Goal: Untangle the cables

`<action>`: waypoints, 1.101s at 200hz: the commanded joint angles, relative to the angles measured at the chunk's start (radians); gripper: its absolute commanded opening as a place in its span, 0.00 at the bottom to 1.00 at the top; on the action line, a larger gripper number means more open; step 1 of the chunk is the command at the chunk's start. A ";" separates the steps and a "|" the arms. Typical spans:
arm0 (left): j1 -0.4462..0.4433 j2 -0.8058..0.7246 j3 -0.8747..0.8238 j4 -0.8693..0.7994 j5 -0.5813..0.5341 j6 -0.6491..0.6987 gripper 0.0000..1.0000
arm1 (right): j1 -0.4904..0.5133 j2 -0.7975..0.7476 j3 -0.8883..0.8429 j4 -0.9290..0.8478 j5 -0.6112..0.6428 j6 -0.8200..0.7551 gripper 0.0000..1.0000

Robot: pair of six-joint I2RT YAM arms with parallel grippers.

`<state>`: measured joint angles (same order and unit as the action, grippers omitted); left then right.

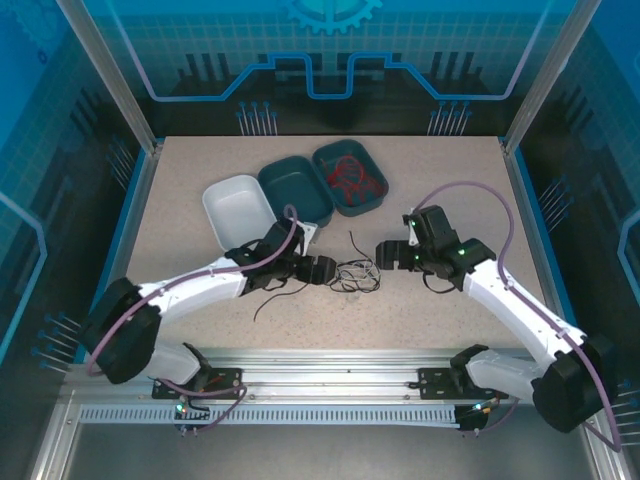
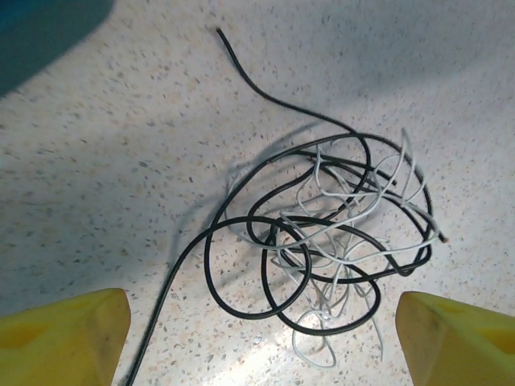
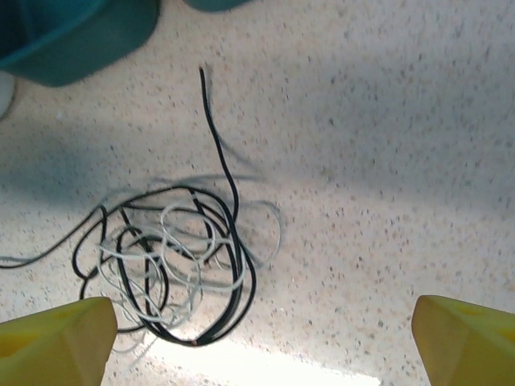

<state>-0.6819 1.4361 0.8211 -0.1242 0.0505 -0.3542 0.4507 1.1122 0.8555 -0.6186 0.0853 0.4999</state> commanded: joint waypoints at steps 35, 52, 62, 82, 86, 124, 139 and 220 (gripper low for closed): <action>-0.001 0.189 0.151 -0.094 -0.030 0.159 0.56 | -0.004 -0.060 -0.084 0.039 -0.019 0.066 1.00; 0.012 0.243 0.195 -0.114 -0.024 0.179 0.54 | -0.008 -0.055 -0.087 0.048 -0.021 0.069 1.00; 0.021 0.271 0.221 -0.135 -0.023 0.189 0.51 | -0.009 -0.048 -0.083 0.050 -0.021 0.069 1.00; 0.027 0.300 0.249 -0.164 -0.012 0.202 0.50 | -0.010 -0.034 -0.078 0.055 -0.021 0.072 1.00; 0.028 0.302 0.250 -0.164 -0.005 0.203 0.50 | -0.009 -0.032 -0.078 0.057 -0.022 0.072 1.00; 0.026 0.302 0.241 -0.126 0.072 0.177 0.50 | 0.000 0.011 -0.080 0.055 -0.007 0.078 0.99; 0.027 0.309 0.240 -0.107 0.095 0.166 0.50 | 0.009 0.025 -0.076 0.059 -0.002 0.080 1.00; 0.026 0.390 0.254 -0.043 0.167 0.116 0.44 | 0.137 0.166 0.047 0.064 0.057 0.095 0.50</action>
<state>-0.6567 1.8103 1.0580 -0.2111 0.1612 -0.1970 0.5232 1.2201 0.8211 -0.5640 0.0906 0.5766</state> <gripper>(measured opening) 0.441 0.508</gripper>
